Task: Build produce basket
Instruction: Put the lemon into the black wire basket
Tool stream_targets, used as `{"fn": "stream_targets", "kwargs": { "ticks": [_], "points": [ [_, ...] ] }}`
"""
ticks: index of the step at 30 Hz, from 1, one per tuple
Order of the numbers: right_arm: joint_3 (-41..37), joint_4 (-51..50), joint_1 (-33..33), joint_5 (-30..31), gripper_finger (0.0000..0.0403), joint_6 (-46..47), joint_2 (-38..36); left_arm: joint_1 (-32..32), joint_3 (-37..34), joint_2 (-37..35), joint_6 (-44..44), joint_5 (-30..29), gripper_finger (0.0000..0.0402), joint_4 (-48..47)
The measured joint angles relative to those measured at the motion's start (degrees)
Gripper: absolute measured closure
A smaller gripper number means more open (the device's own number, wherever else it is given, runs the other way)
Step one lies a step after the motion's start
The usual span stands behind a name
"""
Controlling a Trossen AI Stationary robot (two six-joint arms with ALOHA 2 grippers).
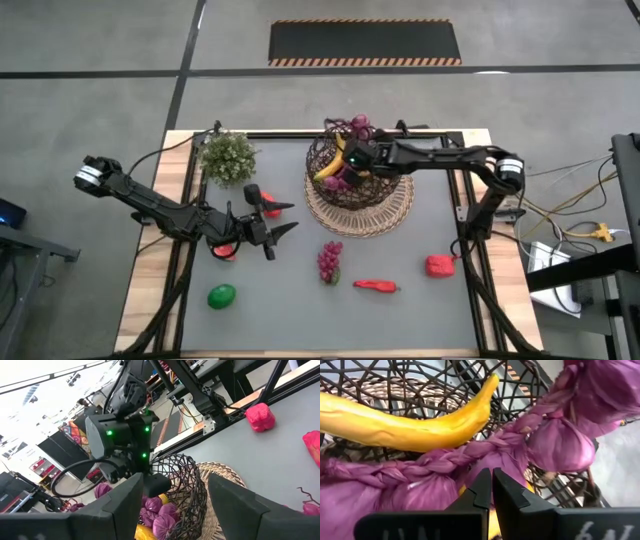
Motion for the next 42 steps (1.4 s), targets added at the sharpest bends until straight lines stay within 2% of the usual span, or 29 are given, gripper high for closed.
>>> {"fn": "stream_targets", "kwargs": {
  "ticks": [7,14,19,23,29,35,40,42],
  "points": [
    [0.00,2.55,0.02,-0.03,0.0394,-1.06,-0.16,0.00,0.00,0.00,0.00,-0.14,0.0194,-0.02],
    [-0.09,0.17,4.06,0.15,0.0394,-0.53,-7.94,0.01,0.00,0.00,-2.37,-0.22,0.0194,-0.09],
    [-2.19,-0.29,11.80,0.17,0.0394,-0.46,-14.58,-0.01,-0.27,0.12,-14.84,-0.20,0.0194,-1.12],
    [-7.30,3.31,19.81,0.13,0.0394,-0.67,-18.93,-0.32,-1.76,1.52,-26.55,-0.05,0.0194,-1.84],
    [-17.60,13.61,30.77,0.11,0.0394,-6.19,-24.14,-0.54,-2.69,4.40,-40.84,1.20,0.0194,-1.54],
    [-27.89,30.97,36.12,-0.86,0.0394,-15.99,-25.52,-0.54,-0.79,8.77,-46.49,1.23,0.0194,-0.95],
    [-36.19,46.95,35.89,-12.02,0.0394,-23.86,-25.55,-0.54,2.60,12.46,-47.24,1.40,0.0194,-0.92],
    [-38.88,53.59,35.89,-13.78,0.0394,-27.27,-25.80,-0.54,3.75,13.63,-47.81,1.41,0.0194,-0.98]
  ]
}}
